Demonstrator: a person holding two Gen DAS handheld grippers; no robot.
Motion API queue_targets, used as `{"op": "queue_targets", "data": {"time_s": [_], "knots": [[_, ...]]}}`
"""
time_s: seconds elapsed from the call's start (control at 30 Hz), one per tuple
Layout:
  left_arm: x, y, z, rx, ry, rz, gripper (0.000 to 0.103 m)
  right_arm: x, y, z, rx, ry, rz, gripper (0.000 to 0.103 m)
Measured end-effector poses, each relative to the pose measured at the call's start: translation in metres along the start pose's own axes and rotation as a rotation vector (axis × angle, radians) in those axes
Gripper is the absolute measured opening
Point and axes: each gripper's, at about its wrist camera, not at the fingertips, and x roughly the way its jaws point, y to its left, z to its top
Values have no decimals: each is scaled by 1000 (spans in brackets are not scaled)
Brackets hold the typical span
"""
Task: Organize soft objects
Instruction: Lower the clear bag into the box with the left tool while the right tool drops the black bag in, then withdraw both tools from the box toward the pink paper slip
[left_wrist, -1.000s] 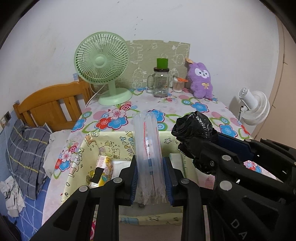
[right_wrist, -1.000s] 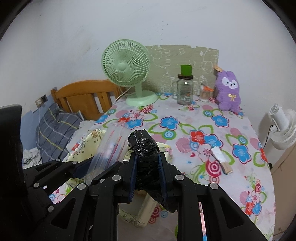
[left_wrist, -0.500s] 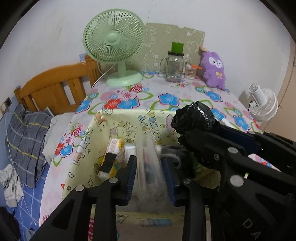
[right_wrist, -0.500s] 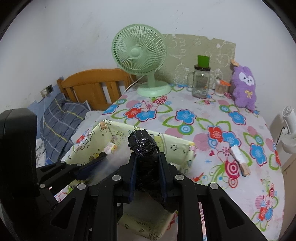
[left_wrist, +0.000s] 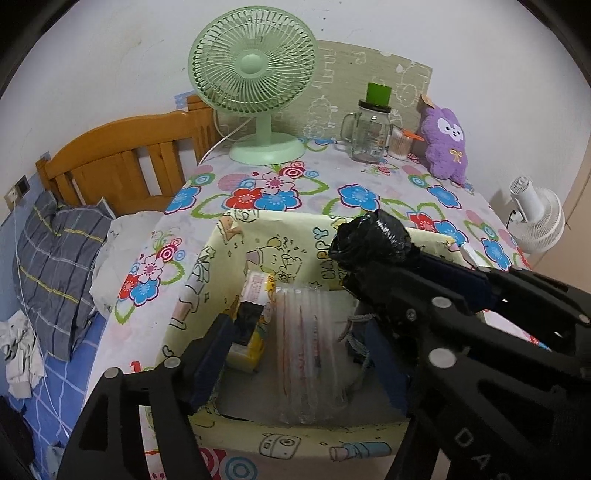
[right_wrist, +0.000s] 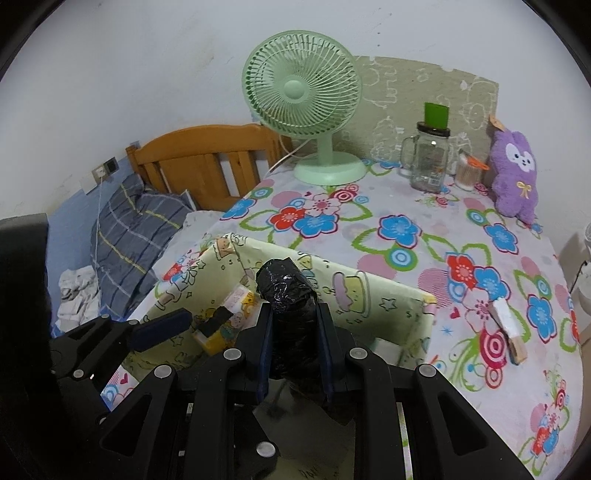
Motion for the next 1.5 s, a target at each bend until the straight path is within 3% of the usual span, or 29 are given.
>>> {"op": "queue_targets", "data": {"time_s": [0.17, 0.27, 0.33, 0.4, 0.53, 0.83, 1.17, 1.5], "knots": [[2, 6, 1, -16, 6, 9, 78, 8, 3, 4, -15, -4, 18, 25], [3, 8, 2, -25, 2, 10, 81, 12, 4, 7, -30, -24, 21, 32], [2, 9, 2, -27, -2, 8, 82, 14, 5, 8, -36, -31, 24, 57], [1, 8, 2, -23, -8, 7, 84, 13, 3, 8, -21, -38, 9, 73], [-5, 2, 1, 0, -35, 17, 85, 8, -1, 6, -14, -50, 1, 81], [-17, -12, 0, 24, -71, 23, 94, -14, -9, 1, -12, -88, -35, 90], [-33, -33, -3, 43, -105, 20, 102, -45, -21, -8, -3, -124, -60, 91], [-54, -58, -4, 65, -128, 6, 103, -77, -34, -15, 8, -153, -88, 94]]}}
